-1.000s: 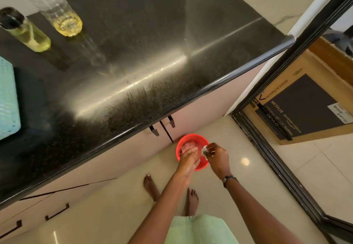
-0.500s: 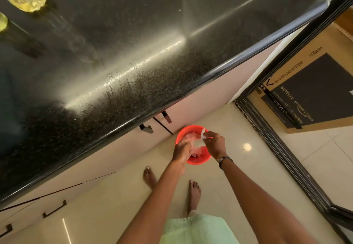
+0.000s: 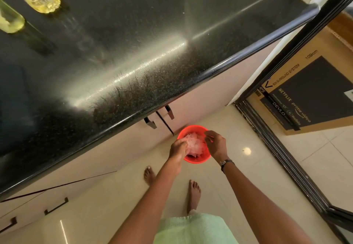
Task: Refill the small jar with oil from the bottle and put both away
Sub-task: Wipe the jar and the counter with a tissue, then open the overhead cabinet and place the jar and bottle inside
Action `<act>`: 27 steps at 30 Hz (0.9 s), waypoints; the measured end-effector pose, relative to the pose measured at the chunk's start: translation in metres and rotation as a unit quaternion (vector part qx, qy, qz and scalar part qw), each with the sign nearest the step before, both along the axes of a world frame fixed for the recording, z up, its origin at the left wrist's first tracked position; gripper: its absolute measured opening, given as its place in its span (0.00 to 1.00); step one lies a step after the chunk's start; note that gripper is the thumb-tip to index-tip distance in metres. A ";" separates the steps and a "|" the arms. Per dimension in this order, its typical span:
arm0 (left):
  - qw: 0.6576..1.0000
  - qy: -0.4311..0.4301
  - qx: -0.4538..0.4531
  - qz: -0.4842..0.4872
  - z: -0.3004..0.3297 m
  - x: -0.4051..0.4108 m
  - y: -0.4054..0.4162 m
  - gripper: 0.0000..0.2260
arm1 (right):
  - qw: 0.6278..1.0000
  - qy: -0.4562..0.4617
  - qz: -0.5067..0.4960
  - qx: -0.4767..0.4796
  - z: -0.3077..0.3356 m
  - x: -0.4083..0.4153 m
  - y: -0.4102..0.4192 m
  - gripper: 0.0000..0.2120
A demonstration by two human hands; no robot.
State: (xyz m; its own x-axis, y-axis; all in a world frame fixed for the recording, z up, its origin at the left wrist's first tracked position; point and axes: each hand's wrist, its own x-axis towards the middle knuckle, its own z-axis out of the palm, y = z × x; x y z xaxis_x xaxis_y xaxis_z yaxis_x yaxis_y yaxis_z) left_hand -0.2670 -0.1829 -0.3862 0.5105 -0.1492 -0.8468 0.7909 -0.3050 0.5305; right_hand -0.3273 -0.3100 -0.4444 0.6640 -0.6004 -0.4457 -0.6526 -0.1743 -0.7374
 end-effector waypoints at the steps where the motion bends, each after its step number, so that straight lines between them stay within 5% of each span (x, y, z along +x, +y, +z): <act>1: 1.000 -0.006 -0.005 -0.004 0.007 -0.001 0.001 0.09 | 1.000 -0.015 -0.008 0.001 0.006 -0.001 0.002 0.11; 17: 0.954 -0.244 -0.167 -0.041 0.203 0.015 0.068 0.12 | 0.955 -0.286 0.067 -0.053 0.247 0.030 0.051 0.10; 27: 0.916 -0.342 -0.200 0.061 0.307 0.097 0.148 0.10 | 0.888 -0.418 0.175 -0.078 0.370 0.130 0.121 0.11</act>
